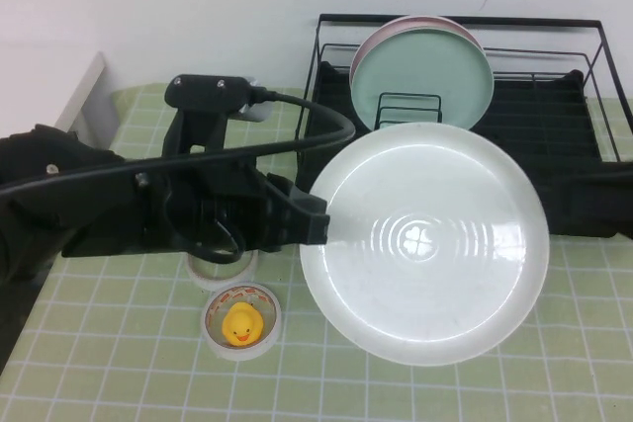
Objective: Place plate on rack
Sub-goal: Hand over the plate, then place the plate on the rack
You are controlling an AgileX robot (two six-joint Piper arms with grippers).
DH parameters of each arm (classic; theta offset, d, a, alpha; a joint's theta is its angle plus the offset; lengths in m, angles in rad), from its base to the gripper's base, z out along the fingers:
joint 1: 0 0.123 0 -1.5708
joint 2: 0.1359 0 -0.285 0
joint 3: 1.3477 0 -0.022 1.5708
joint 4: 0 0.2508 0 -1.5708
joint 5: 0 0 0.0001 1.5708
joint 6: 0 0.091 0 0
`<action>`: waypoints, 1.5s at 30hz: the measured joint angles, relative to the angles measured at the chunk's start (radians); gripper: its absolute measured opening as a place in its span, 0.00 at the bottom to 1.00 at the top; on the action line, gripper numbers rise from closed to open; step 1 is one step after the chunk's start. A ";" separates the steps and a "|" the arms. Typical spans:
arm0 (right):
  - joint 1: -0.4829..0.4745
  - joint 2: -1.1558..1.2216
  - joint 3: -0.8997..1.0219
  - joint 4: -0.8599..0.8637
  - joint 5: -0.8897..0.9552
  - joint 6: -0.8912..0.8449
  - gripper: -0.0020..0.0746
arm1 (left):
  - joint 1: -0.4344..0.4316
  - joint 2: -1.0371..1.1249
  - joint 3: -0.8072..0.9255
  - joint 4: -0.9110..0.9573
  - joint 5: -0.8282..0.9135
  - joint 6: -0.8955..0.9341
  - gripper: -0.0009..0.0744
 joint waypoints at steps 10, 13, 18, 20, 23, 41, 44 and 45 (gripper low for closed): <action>0.003 0.218 -0.089 0.043 0.054 -0.116 0.66 | 0.000 0.000 0.000 -0.253 -0.033 0.064 0.01; 0.020 0.250 -0.089 0.066 0.093 -0.138 0.65 | 0.000 0.000 0.000 -0.323 -0.045 0.120 0.01; 0.069 0.265 -0.089 0.075 0.122 -0.199 0.57 | 0.000 0.000 0.000 -0.371 -0.051 0.202 0.01; 0.085 0.265 -0.089 0.075 0.122 -0.224 0.47 | 0.000 0.007 0.000 -0.375 -0.058 0.222 0.01; 0.097 0.265 -0.089 0.079 0.115 -0.258 0.27 | 0.000 0.026 0.000 -0.382 -0.073 0.234 0.02; 0.102 0.278 -0.236 0.135 -0.254 -0.490 0.21 | 0.050 0.046 0.000 -0.344 -0.151 0.242 0.76; 0.102 0.317 -0.361 0.113 -0.290 -0.494 0.21 | 0.095 0.036 0.000 -0.285 -0.082 0.163 0.71; 0.102 0.340 -0.410 0.100 -0.278 -0.494 0.21 | 0.110 0.031 0.000 -0.252 -0.062 0.126 0.68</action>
